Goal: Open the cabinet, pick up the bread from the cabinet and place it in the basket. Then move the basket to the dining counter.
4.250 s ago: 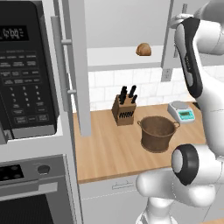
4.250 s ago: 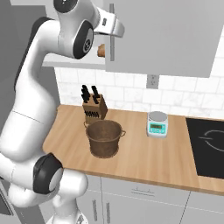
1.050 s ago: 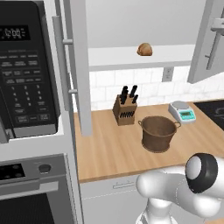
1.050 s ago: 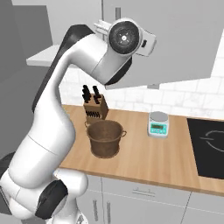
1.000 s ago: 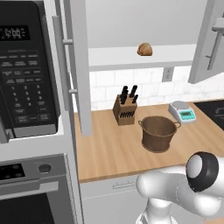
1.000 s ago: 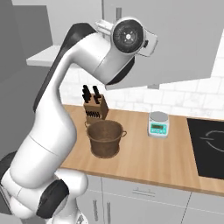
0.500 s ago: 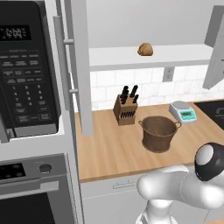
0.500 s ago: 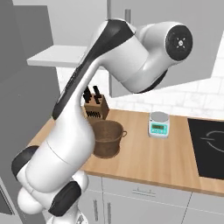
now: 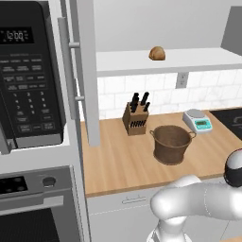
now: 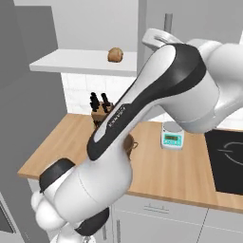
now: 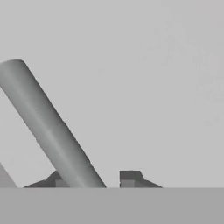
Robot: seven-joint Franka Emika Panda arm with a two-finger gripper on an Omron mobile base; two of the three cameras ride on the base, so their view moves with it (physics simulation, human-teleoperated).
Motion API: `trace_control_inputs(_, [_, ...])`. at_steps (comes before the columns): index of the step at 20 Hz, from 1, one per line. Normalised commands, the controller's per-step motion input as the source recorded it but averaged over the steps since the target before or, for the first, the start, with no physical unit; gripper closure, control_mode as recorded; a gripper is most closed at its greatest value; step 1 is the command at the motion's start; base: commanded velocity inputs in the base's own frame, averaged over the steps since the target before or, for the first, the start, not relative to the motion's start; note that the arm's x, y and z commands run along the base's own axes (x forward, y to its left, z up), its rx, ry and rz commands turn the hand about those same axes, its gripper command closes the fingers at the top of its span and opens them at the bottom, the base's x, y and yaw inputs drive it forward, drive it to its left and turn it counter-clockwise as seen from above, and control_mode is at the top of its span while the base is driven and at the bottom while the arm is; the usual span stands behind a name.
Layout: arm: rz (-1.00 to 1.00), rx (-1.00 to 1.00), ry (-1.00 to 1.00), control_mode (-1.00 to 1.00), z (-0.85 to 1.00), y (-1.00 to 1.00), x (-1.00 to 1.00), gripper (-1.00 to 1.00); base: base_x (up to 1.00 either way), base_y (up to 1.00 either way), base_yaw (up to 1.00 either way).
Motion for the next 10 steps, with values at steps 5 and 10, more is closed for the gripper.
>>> trace_control_inputs(5, [0.00,0.00,-0.14,-1.00,-0.28,0.46,0.00,-1.00,0.00,0.00,0.00])
trace_control_inputs(10, [-0.01,0.00,-0.31,-1.00,-0.16,0.17,-0.15,-1.00,0.00,0.00,0.00])
